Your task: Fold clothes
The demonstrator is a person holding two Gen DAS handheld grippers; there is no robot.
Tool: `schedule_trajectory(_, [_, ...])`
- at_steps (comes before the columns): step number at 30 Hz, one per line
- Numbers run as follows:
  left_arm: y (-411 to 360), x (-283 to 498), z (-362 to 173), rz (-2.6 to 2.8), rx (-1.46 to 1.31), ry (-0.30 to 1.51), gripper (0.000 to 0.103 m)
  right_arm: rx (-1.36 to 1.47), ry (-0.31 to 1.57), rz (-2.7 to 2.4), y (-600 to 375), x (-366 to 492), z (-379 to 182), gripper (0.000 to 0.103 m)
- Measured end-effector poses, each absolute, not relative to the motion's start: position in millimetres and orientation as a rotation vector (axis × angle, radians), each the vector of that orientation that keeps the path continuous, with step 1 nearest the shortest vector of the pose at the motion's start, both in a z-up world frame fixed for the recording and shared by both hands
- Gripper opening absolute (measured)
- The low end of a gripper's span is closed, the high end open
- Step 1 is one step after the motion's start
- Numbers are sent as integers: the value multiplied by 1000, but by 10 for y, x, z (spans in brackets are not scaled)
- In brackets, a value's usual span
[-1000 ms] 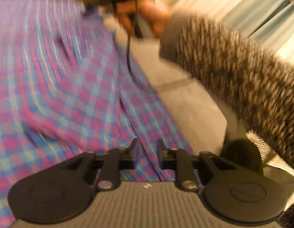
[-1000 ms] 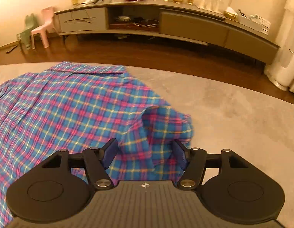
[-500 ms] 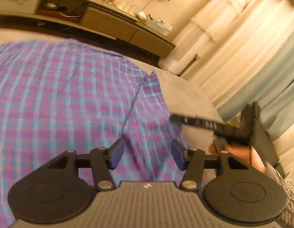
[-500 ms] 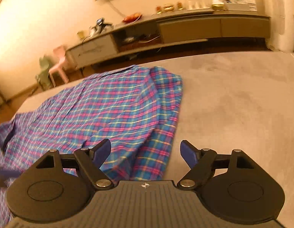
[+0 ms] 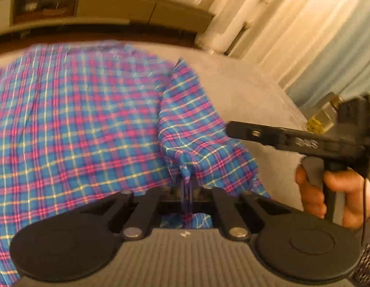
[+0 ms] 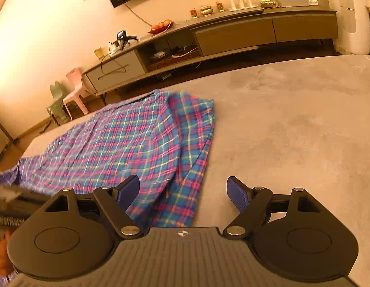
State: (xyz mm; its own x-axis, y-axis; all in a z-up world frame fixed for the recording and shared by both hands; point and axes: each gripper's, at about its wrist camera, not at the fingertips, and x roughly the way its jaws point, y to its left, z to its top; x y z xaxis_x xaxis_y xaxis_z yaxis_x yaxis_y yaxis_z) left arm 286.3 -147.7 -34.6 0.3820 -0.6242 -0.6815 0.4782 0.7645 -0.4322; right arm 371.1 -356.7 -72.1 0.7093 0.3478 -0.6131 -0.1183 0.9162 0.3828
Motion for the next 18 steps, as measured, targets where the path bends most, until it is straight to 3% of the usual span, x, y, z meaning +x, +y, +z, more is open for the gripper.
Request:
schedule_trajectory(8, [-1188,2665,-477,-560,-263,931,3,204,654,269,-3320,3745,-639,78])
schedule_trajectory(10, [-1235,2718,-570,-564,-257,953,6,131,652,263,-3168,3814,-652,58])
schedule_trajectory(12, [-1264,2731,-601,-554,-228,964,10,44,673,244,-3018,3898,-712,52])
schedule_trajectory(16, [-1142,2505,-497,-535,-167,928,28,-53,716,214,-2925,4022,-831,49])
schedule_trajectory(18, [-1008,2246,-384,-591,-157,912,52,-28,739,220,-2988,4005,-760,49])
